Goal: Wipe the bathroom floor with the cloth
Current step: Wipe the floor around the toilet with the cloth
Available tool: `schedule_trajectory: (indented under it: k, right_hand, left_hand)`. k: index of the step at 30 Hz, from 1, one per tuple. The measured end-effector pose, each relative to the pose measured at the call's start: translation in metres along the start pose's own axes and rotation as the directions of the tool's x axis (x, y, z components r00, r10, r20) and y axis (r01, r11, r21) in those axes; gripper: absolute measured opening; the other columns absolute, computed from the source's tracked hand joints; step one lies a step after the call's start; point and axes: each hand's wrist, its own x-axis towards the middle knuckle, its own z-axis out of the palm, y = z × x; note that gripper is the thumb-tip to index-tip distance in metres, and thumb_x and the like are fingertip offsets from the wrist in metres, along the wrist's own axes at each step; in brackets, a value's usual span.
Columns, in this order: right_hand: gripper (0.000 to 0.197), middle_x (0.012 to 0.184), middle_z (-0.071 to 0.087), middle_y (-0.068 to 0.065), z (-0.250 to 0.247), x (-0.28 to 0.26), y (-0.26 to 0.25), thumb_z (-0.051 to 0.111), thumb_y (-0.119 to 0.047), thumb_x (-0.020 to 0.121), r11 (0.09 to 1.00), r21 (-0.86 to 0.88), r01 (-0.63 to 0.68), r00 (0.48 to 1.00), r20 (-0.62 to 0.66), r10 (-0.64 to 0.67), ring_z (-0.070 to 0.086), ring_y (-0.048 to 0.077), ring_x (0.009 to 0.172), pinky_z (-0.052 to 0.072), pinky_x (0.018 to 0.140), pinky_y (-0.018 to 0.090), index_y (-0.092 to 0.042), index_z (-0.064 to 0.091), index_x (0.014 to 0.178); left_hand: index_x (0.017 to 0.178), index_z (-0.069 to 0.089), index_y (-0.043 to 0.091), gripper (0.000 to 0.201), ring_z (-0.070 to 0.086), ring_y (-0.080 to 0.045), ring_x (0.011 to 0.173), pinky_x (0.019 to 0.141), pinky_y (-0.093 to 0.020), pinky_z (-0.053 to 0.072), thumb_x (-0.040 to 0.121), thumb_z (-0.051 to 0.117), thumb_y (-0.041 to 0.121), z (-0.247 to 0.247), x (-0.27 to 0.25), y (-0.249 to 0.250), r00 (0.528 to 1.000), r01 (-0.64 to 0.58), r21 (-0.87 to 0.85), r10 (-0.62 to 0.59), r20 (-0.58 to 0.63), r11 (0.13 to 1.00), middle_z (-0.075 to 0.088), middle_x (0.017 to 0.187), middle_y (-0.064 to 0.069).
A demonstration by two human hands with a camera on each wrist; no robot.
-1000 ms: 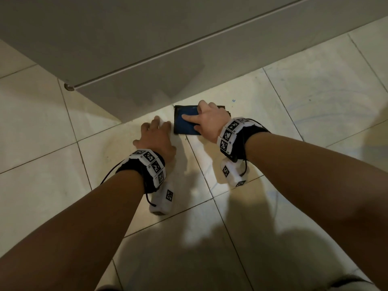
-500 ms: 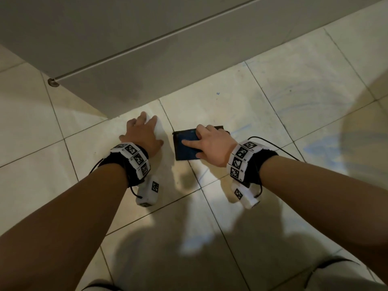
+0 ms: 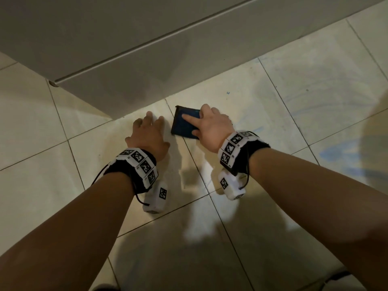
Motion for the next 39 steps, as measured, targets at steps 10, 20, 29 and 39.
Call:
schedule_trajectory:
  k: [10,20,29,39]
  right_hand:
    - [0.050,0.132,0.036,0.015,-0.031,-0.013,0.132,0.044,-0.039,0.102,0.888,0.159,-0.432,0.891,-0.078,0.448,0.046,0.036,0.114,0.045,0.093,0.045,-0.041,0.033,0.151]
    - [0.059,0.138,0.031,0.015,-0.025,-0.034,0.108,0.040,-0.039,0.102,0.888,0.125,-0.442,0.897,0.034,0.441,0.051,0.034,0.109,0.047,0.090,0.042,-0.034,0.018,0.156]
    - [0.085,0.146,0.022,0.018,-0.007,-0.065,0.045,0.059,-0.015,0.088,0.894,0.343,-0.289,0.955,0.174,0.242,0.052,0.036,0.114,0.048,0.095,0.033,-0.023,0.013,0.158]
    - [0.093,0.143,0.022,0.016,0.018,-0.095,-0.027,0.070,-0.018,0.087,0.978,0.178,-0.109,0.963,0.264,0.059,0.061,0.028,0.093,0.051,0.080,0.030,-0.027,0.010,0.158]
  left_hand:
    - [0.145,0.023,0.034,0.072,0.016,-0.029,0.142,0.092,-0.054,0.048,0.086,0.063,0.046,0.002,0.005,-0.003,1.000,-0.021,0.060,0.021,-0.002,0.998,0.011,0.158,0.003]
    - [0.151,0.017,0.029,0.079,0.014,-0.034,0.144,0.105,-0.053,0.040,0.088,0.061,0.048,0.005,0.012,-0.005,0.998,-0.048,0.119,0.043,0.042,0.992,0.005,0.160,0.002]
    - [0.151,0.017,0.022,0.083,0.029,-0.041,0.136,0.107,-0.051,0.038,0.086,0.060,0.049,0.020,0.029,-0.016,0.992,-0.124,0.173,0.124,0.012,0.977,0.012,0.156,-0.011]
    - [0.156,0.006,0.022,0.086,0.017,-0.039,0.145,0.117,-0.046,0.026,0.092,0.055,0.050,0.021,0.033,-0.019,0.993,-0.117,0.154,0.110,0.053,0.981,-0.001,0.163,-0.009]
